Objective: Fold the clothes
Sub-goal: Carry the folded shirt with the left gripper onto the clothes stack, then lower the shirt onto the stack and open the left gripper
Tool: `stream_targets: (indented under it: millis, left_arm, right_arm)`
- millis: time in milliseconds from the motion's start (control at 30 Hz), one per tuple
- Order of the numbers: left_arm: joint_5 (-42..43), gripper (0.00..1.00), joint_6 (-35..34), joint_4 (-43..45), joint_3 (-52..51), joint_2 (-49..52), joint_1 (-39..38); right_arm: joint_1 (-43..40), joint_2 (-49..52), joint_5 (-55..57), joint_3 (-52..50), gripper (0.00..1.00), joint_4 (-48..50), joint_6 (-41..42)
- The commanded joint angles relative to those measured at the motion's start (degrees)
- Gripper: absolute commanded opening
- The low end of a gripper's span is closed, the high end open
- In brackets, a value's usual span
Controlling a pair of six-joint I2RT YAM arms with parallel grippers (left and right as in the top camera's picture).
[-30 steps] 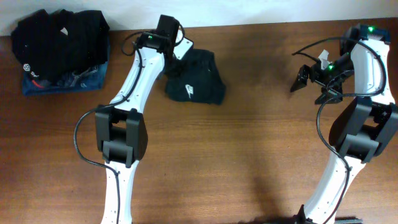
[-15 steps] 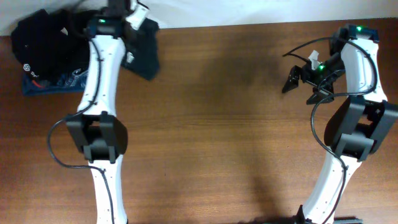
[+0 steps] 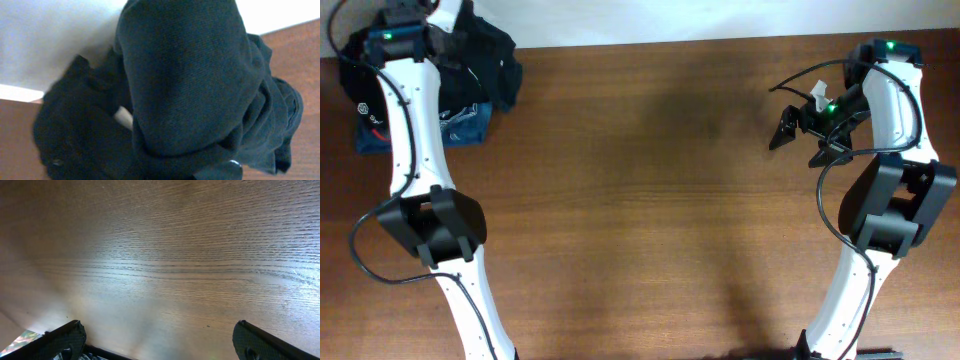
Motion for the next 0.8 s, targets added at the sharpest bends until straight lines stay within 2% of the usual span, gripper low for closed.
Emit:
stream_targets:
  millis: [0,233,400,533,767]
  left_arm:
    - [1.5,0.01,-1.0,0.7,6.0,0.2,0.0]
    - [1.5,0.01,-2.0,1.3,11.4,0.2,2.1]
    - [1.9,0.01,-4.7,2.3,11.2,0.4,8.2]
    - [8.3,0.01,-7.0,2.5,11.2,2.7,14.5]
    - [9.1,0.04,-8.5,2.2,11.2,8.7,18.5]
  right_arm:
    - [0.4,-0.4,-0.9,-0.4,0.99,-0.5,-0.4]
    - [0.4,-0.4,-0.8,-0.5,0.99,-1.8,-0.5]
    - [0.4,-0.4,-0.5,-0.5,0.99,-3.2,-0.4]
    - [0.4,-0.4,-0.8,-0.5,0.99,-3.6,-0.3]
    - [3.0,-0.4,-0.7,-0.5,0.99,-3.6,0.7]
